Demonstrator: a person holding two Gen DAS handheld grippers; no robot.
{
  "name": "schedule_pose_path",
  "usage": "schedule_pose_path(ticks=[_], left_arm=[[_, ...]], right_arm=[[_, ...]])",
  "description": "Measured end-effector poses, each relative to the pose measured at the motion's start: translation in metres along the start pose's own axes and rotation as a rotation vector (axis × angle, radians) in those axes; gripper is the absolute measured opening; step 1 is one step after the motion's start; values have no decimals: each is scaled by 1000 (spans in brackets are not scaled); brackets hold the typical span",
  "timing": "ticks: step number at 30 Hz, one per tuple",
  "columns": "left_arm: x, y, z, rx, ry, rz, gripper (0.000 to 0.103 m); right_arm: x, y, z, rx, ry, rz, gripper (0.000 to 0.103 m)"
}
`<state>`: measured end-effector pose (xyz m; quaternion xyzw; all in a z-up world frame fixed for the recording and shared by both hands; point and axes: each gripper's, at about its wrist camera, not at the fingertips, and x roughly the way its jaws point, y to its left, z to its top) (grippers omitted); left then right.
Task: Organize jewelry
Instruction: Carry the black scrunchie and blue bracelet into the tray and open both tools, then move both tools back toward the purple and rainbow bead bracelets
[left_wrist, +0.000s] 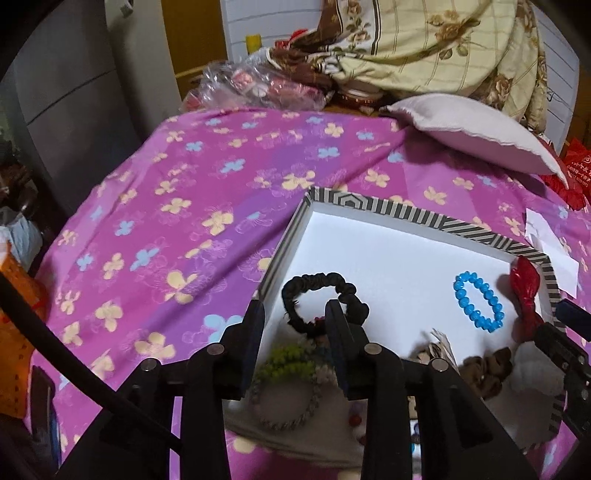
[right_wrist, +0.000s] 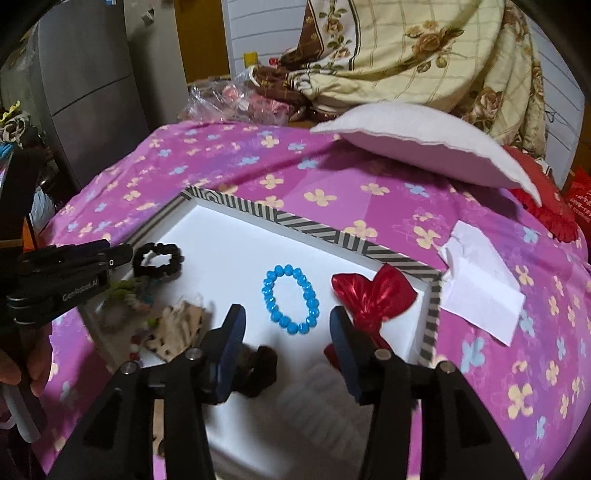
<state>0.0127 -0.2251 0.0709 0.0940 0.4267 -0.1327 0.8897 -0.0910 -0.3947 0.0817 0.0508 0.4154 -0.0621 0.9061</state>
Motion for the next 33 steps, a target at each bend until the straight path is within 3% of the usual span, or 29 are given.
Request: schedule_pose_path(ticks=[10, 33], left_arm=[[-55, 8, -23, 5, -97, 30, 32], [-125, 17, -95, 11, -144, 46, 32]], right_arm=[[-45, 11, -30, -2, -26, -5, 54], [-108, 30, -95, 5, -32, -7, 60]])
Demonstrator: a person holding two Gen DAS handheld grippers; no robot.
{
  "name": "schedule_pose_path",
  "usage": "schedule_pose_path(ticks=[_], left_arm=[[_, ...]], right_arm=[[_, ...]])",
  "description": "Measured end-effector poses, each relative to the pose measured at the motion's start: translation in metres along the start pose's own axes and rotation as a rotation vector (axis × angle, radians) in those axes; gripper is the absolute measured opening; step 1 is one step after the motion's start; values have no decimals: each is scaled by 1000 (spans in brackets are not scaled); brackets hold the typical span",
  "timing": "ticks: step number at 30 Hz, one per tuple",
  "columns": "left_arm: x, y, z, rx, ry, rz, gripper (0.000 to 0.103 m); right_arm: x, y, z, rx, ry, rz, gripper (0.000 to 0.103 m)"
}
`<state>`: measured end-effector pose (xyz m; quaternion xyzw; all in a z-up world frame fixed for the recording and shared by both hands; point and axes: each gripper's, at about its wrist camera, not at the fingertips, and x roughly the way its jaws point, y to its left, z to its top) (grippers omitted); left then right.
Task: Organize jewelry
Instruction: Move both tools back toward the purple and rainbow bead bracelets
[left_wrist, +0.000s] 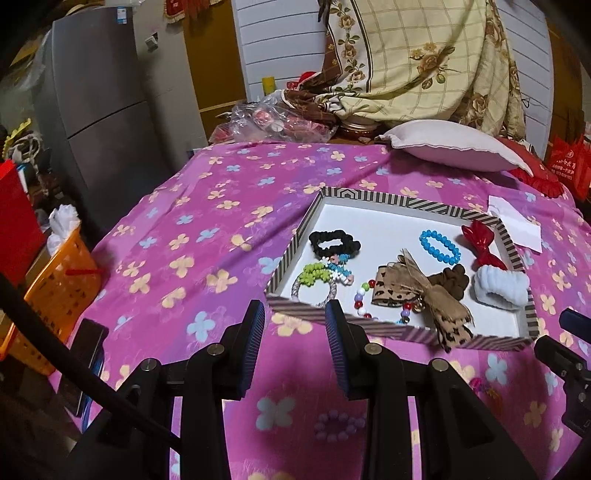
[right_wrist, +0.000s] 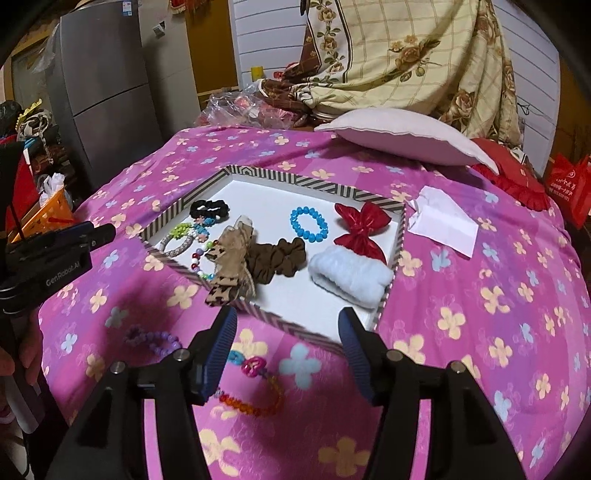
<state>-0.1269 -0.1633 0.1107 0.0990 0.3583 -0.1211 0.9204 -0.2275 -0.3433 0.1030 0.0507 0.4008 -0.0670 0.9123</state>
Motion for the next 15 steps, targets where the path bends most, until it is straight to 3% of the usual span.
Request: schedule_pose_path(ticks=[15], left_arm=[[-25, 5, -24, 7, -6, -3, 32]], right_arm=[[-22, 12, -22, -6, 0, -5, 61]])
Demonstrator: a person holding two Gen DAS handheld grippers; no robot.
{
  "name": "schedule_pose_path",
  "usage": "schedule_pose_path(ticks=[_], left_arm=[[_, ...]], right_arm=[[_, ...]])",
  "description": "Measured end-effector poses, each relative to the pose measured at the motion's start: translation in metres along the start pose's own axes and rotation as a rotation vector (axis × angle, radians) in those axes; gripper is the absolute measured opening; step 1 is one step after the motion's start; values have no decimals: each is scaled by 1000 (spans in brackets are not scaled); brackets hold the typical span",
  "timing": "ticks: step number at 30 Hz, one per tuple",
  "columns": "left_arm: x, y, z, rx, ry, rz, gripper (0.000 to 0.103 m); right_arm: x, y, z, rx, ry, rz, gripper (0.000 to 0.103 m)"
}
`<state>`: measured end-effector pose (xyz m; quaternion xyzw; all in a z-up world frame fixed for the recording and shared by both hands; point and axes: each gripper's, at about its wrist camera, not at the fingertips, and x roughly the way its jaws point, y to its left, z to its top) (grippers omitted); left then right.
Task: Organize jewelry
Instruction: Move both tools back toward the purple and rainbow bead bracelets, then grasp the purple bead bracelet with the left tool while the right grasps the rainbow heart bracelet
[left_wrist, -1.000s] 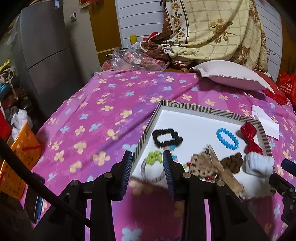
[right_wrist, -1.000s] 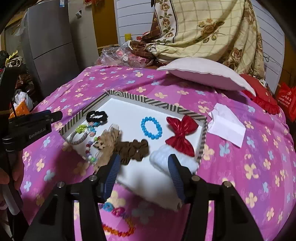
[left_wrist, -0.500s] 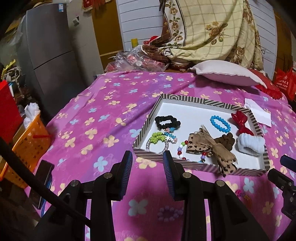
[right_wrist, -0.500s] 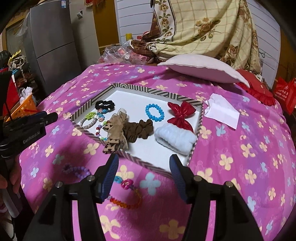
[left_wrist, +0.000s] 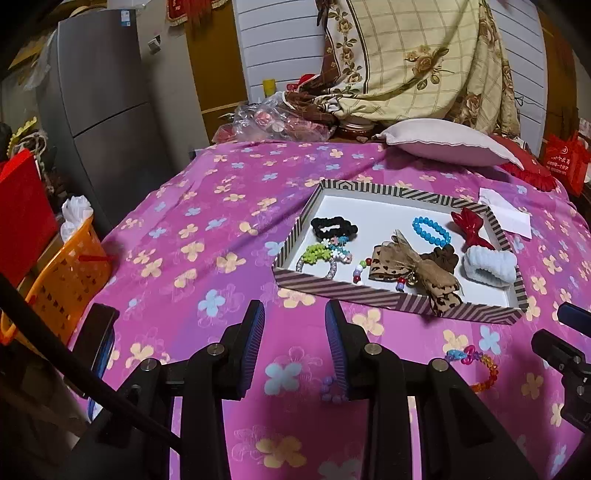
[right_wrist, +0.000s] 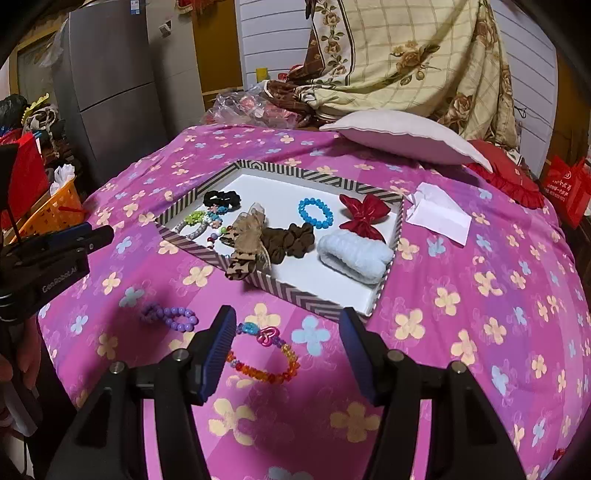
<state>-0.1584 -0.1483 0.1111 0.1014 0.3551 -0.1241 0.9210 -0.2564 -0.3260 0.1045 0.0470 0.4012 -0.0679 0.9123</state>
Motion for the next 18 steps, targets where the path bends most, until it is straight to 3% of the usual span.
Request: schedule_pose_path(ticks=[7, 18], left_arm=[[0, 10, -11, -21, 47, -48, 32], [29, 39, -34, -139, 213, -194, 33]], right_arm=[[1, -1, -13, 4, 29, 7, 62], [28, -9, -33, 9, 91, 12, 62]])
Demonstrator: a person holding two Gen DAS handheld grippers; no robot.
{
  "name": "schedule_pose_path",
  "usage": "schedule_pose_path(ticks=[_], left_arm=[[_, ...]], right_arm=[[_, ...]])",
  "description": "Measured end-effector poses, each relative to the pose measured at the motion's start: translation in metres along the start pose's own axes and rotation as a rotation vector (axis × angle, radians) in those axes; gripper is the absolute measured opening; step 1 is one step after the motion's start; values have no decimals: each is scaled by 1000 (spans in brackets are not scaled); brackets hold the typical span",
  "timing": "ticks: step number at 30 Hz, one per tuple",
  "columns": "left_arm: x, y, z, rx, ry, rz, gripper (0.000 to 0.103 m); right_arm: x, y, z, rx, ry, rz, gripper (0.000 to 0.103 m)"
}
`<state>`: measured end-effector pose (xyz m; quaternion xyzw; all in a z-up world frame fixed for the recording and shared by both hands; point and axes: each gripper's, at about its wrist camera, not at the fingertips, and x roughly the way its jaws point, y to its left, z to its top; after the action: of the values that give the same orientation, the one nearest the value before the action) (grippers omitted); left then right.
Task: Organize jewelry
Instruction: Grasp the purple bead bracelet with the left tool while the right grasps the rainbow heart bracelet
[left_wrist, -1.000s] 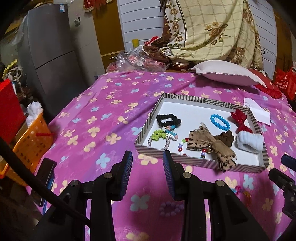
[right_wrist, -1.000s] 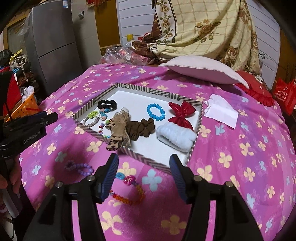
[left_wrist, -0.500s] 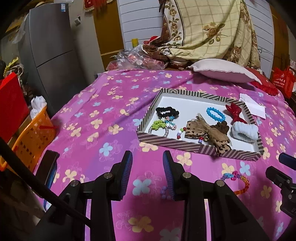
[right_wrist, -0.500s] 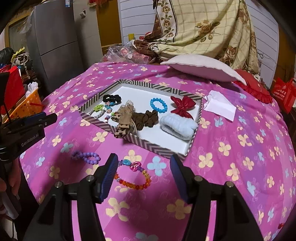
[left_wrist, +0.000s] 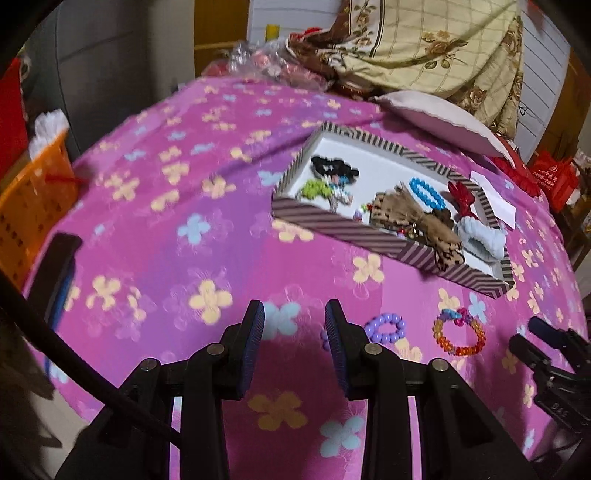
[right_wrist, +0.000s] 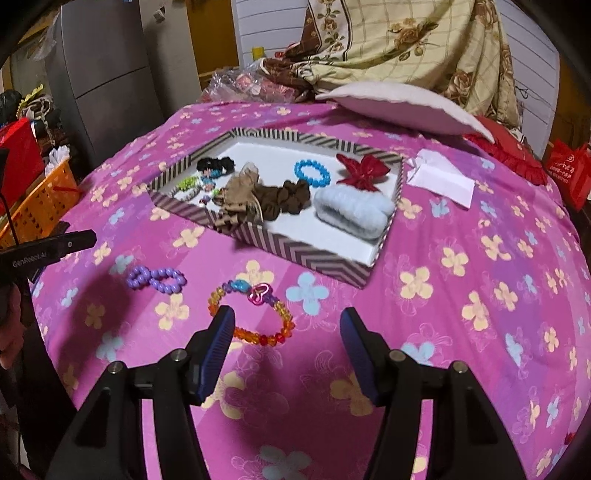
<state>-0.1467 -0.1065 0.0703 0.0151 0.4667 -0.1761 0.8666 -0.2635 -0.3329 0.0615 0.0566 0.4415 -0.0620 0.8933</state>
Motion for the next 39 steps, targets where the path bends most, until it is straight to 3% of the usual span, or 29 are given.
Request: schedule_pose_path(ticks=[2, 7, 16, 24, 26, 27, 28, 29, 31, 39], left_arm=[[5, -1, -4, -1, 20, -27, 38], [18, -9, -14, 37, 63, -53, 39], [34, -26, -18, 140, 74, -37, 42], [55, -43, -23, 240, 125, -39, 42], [56, -45, -22, 254, 114, -35, 42], [56, -45, -22, 256, 110, -37, 42], [56, -45, -22, 258, 110, -38, 38], [56, -46, -21, 261, 105, -34, 24], [56, -47, -21, 283, 107, -29, 8], [37, -43, -14, 244, 100, -97, 7]], right_arm=[[8, -1, -3, -1, 17, 4, 62], [28, -1, -9, -8, 57, 3, 62], [53, 7, -1, -70, 79, -39, 54], [61, 6, 1, -91, 61, -32, 54], [60, 7, 1, -97, 53, -26, 46], [60, 8, 1, -104, 51, -22, 36], [59, 9, 1, -116, 51, -14, 27], [59, 11, 1, -126, 53, -9, 23], [59, 13, 1, -140, 57, -6, 12], [34, 12, 4, -143, 17, 5, 10]])
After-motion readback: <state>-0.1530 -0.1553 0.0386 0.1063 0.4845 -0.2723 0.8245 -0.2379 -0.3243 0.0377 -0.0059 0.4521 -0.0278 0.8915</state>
